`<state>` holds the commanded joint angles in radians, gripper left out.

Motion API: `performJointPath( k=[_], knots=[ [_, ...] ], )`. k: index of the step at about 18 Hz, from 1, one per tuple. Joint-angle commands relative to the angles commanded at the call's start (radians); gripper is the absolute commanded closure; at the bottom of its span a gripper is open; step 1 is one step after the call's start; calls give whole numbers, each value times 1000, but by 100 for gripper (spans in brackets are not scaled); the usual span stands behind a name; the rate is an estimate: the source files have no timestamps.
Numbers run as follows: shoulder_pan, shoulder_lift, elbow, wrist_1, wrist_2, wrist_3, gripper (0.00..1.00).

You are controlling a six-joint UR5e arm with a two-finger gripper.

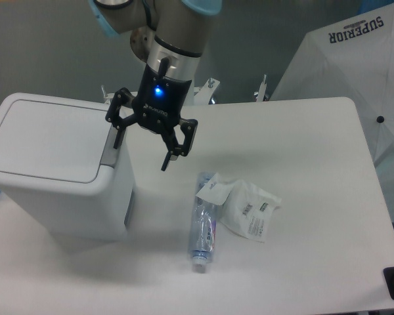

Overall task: Open the trash can
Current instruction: 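Lower the gripper onto the lid edge and push the lid open, then lift the gripper away from the open trash can toward the bottle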

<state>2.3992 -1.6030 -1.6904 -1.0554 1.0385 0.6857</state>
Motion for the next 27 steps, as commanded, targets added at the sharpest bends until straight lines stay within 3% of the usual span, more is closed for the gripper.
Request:
performJointPath(
  k=[22, 27],
  knots=[
    [-3, -5, -2, 0, -12, -2, 0],
    [41, -8, 18, 0, -26, 9, 0]
  ],
)
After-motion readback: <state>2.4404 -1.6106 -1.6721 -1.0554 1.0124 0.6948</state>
